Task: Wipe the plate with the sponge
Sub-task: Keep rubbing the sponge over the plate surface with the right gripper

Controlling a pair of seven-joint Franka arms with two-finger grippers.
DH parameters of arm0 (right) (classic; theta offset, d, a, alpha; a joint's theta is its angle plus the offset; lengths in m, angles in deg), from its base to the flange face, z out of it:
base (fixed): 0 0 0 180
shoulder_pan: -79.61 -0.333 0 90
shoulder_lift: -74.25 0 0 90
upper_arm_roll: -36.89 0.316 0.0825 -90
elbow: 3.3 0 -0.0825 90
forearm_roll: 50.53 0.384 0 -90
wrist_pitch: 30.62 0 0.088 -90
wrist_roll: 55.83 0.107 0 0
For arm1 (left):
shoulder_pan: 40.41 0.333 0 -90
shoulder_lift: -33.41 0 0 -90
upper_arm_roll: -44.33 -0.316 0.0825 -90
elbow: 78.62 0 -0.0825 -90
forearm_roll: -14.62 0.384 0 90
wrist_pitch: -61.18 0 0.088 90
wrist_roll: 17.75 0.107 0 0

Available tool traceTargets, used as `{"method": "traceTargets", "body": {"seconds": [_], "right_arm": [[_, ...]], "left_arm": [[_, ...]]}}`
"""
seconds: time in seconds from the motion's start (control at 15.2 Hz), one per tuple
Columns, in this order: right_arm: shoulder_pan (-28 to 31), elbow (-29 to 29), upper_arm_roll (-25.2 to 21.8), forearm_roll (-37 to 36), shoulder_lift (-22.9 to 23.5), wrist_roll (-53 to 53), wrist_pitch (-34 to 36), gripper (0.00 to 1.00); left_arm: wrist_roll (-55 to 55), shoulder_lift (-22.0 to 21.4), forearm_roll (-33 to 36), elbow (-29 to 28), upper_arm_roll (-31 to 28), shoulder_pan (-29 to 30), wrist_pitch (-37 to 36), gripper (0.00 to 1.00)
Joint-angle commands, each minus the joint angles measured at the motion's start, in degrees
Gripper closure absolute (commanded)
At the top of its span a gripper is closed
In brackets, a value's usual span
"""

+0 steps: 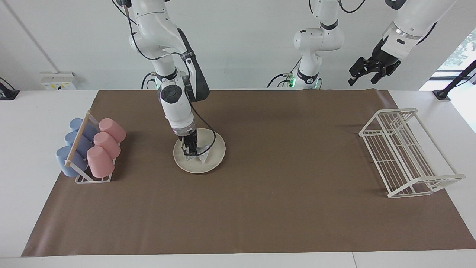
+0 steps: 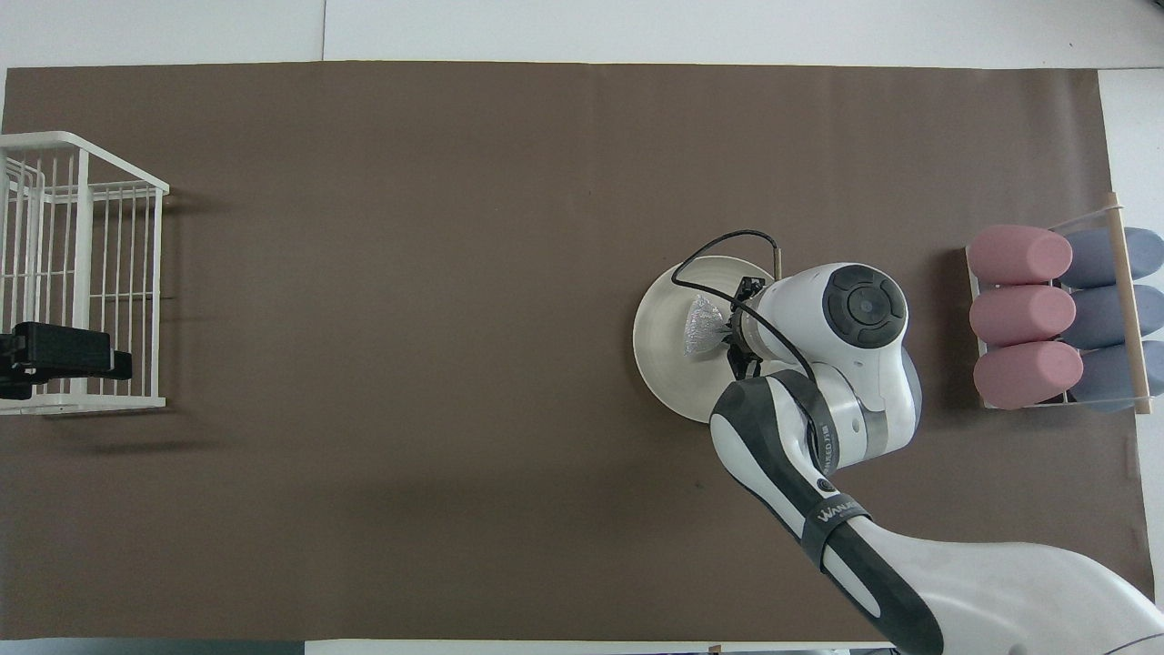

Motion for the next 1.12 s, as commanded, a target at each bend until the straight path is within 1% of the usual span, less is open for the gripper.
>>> {"method": "traceTargets", "body": {"seconds": [0.0,0.13,0.46,0.66,1.05], "right_arm": [[2.28,2.26,-0.07,-2.19,0.94,-2.31,1.46,1.0],[2.64,2.26,-0.07,-2.89,0.94,-2.23,1.64,1.0],[1.06,1.65,0.28,-2.81,1.03,0.22,0.15,1.0],[-2.36,1.56,0.37,-2.72,1.47,5.32,-3.97,1.0],[-6.85,-1.07,0.46,-1.93,2.08,10.95,-4.77,1.0]], "left_arm": [[-0.21,-0.9,-1.64,-0.96,0.22,0.55,0.7,0.0],[-0.21,-0.9,-1.64,-1.05,0.22,0.55,0.8,0.0],[-0.21,-0.9,-1.64,-1.31,0.22,0.55,0.8,0.0],[-0.38,-0.9,-1.64,-1.31,0.31,0.55,0.8,0.0],[-0.38,-0.99,-1.64,-1.31,0.31,0.55,0.71,0.0]]}}
